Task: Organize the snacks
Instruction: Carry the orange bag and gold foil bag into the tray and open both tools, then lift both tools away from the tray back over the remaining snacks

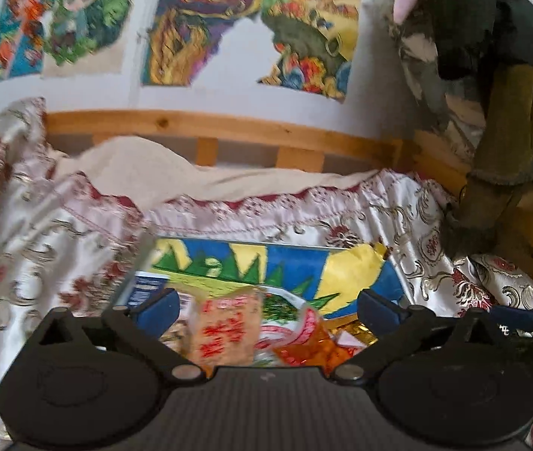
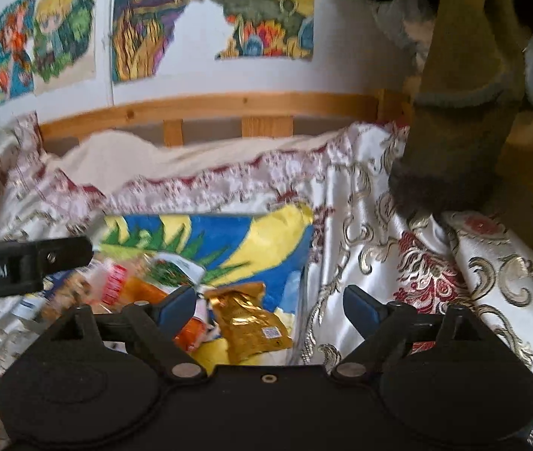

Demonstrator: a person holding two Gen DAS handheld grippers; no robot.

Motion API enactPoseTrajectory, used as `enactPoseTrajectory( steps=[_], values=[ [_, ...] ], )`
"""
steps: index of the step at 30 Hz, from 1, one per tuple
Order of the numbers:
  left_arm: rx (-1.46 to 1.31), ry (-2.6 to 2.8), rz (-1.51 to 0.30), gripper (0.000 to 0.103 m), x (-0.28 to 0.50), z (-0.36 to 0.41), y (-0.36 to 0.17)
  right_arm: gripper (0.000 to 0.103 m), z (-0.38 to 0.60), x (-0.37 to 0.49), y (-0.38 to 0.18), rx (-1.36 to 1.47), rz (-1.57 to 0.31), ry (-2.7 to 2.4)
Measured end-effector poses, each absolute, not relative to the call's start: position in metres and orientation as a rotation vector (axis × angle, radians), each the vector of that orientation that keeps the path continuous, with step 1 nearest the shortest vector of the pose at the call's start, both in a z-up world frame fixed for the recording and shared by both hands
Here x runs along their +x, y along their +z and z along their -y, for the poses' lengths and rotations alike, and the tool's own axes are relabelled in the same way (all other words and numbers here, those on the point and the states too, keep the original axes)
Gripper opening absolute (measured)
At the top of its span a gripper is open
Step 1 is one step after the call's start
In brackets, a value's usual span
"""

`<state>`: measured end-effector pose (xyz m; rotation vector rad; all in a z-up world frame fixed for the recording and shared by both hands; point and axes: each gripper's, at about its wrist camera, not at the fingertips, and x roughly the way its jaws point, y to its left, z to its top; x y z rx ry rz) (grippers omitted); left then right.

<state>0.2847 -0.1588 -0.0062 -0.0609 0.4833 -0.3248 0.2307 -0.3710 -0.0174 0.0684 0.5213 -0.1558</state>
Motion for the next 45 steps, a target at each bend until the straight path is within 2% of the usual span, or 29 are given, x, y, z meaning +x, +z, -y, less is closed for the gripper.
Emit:
enactPoseTrajectory(
  steps=[12, 21, 30, 45],
  values=[
    [-0.025, -0.302, -0.407, 0.102, 0.196, 0.09, 0.023, 0.102, 0.323, 0.149, 0.013, 0.044, -0.389, -0.148],
    [-0.036, -0.292, -0.435, 0.103, 0.136, 0.053, 0.028, 0.102, 0.283, 0.089, 0.014, 0.082, -0.348, -0.113],
    [-0.026, -0.127, -0.518, 0.103, 0.096, 0.016, 0.015, 0.102, 0.243, 0.055, -0.005, 0.063, -0.386, -0.084],
    [0.102, -0.022, -0.605, 0.103, 0.08, 0.017, 0.007, 0.102, 0.219, 0.031, -0.035, 0.13, -0.551, -0.06]
  ],
)
